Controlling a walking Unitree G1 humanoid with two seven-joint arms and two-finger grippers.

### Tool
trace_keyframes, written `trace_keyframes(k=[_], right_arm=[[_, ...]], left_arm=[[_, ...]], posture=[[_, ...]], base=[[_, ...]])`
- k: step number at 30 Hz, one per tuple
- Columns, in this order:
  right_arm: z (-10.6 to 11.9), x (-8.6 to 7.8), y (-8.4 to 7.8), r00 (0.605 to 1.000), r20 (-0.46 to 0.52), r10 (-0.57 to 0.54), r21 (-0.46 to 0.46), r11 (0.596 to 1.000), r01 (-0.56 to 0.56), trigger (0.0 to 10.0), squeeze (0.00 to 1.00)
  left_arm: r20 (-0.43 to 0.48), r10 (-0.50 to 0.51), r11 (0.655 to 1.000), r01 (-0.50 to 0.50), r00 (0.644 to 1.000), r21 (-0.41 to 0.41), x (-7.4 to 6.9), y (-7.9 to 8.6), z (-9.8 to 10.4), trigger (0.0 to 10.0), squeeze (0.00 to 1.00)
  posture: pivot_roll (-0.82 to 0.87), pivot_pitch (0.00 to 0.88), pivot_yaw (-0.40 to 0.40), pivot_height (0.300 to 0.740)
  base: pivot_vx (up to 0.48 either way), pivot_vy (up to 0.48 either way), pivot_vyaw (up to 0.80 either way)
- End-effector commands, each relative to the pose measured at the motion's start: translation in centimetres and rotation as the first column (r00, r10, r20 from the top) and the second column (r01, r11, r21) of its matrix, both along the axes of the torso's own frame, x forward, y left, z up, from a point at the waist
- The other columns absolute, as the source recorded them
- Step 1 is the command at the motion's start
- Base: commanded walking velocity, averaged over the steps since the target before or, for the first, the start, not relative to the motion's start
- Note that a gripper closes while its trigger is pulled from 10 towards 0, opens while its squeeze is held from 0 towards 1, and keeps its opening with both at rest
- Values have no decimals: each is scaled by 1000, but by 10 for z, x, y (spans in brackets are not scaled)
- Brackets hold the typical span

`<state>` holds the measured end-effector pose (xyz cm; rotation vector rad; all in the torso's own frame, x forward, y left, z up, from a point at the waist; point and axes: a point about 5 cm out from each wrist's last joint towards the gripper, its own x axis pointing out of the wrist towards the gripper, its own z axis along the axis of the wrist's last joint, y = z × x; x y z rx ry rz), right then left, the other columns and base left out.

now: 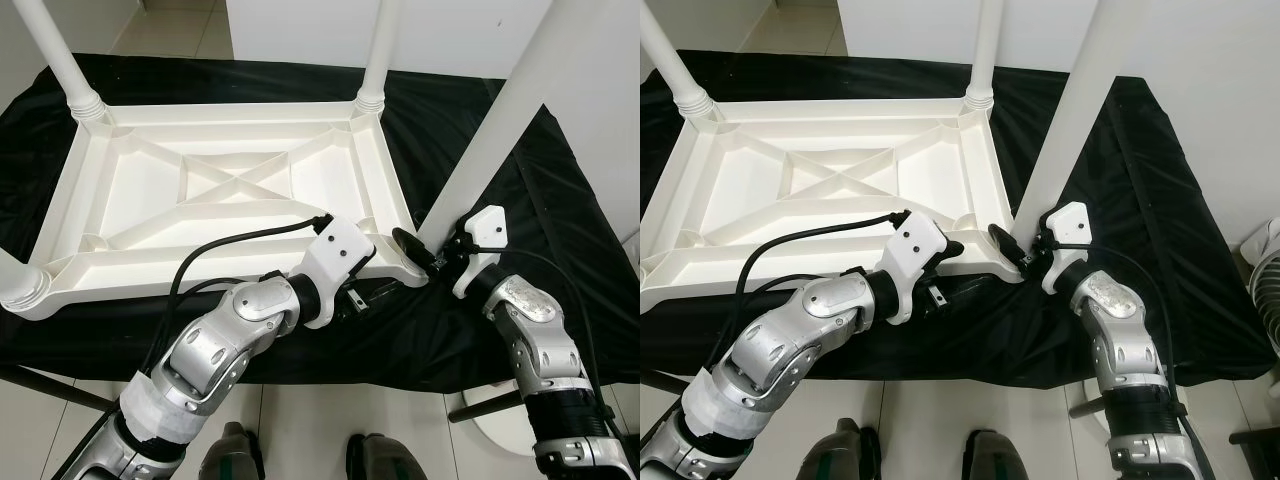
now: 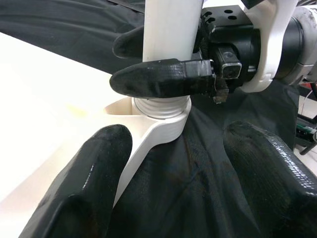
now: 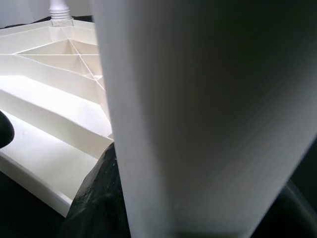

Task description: Building children table

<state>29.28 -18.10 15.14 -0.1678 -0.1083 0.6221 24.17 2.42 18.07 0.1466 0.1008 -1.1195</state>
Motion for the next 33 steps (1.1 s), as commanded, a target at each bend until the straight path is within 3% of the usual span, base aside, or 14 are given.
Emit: trace_keyframes(k=[1, 5, 10, 11, 12, 15, 17, 18, 19, 21, 24, 25, 27, 33], right_arm=[[-16, -4, 2, 997, -72, -6, -1, 1000, 6, 10000, 0], [-15, -5, 2, 997, -66, -43, 6, 999, 44, 10000, 0], [-13, -8, 11, 978, -56, -203, 7, 979, 204, 10000, 0], [-13, -8, 14, 950, -80, -302, 30, 952, 305, 10000, 0], [-13, -8, 14, 950, -80, -302, 30, 952, 305, 10000, 0], [-14, -10, 15, 850, -96, -519, 33, 851, 524, 10000, 0], [-14, -11, 15, 828, -82, -555, 26, 829, 558, 10000, 0], [-15, -12, 15, 791, -90, -605, 29, 792, 610, 10000, 0], [-15, -12, 15, 791, -90, -605, 29, 792, 610, 10000, 0], [-15, -15, 23, 755, -96, -649, 53, 754, 655, 10000, 0], [-14, -17, 28, 749, -97, -655, 65, 747, 661, 10000, 0], [-10, -19, 33, 760, -92, -644, 98, 753, 650, 10000, 1000], [-3, -20, 39, 789, -77, -610, 149, 775, 614, 10000, 1000], [2, -19, 38, 793, -72, -605, 156, 778, 609, 10000, 1000]], left_arm=[[-13, -71, 997, 72, 997, 13, -3, -3, -1, 10000, 0], [-10, -74, 997, 74, 997, 16, -3, -2, -1, 10000, 0], [-6, -75, 997, 75, 997, 21, -2, -1, 0, 10000, 0], [-4, -74, 997, 74, 997, 22, -2, -1, 0, 10000, 0], [-4, -74, 997, 74, 997, 22, -2, -1, 0, 10000, 0], [-2, -67, 998, 67, 998, 20, -1, -1, 0, 10000, 0], [-3, -65, 998, 65, 998, 18, -2, -1, 0, 10000, 0], [-6, -68, 998, 68, 998, 14, -2, -2, 0, 10000, 0], [-6, -68, 998, 68, 998, 14, -2, -2, 0, 10000, 0], [-13, -84, 996, 84, 996, 13, -6, -4, -1, 10000, 0], [-15, -90, 996, 90, 996, 13, -7, -5, -1, 10000, 0], [-15, -90, 996, 91, 996, 14, -7, -5, -1, 10000, 0], [-12, -85, 996, 86, 996, 13, -6, -5, -1, 10000, 0], [-9, -87, 996, 87, 996, 10, -4, -6, 0, 10000, 0]], posture=[[-66, 102, -1, 740], [-70, 98, 3, 740], [-66, 102, -4, 740], [-65, 104, -8, 740], [-65, 104, -8, 740], [-65, 105, -9, 740], [-65, 105, -9, 740], [-65, 108, -11, 740], [-65, 108, -11, 740], [-66, 108, -6, 740], [-66, 108, -6, 740], [-68, 103, -6, 740], [-72, 103, -7, 740], [-87, 96, -7, 740]], base=[[0, 0, 0], [0, 0, 0], [0, 0, 0], [0, 0, 0], [0, 0, 0], [0, 0, 0], [0, 0, 0], [0, 0, 0], [0, 0, 0], [0, 0, 0], [0, 0, 0], [0, 0, 0], [0, 0, 0], [0, 0, 0]])
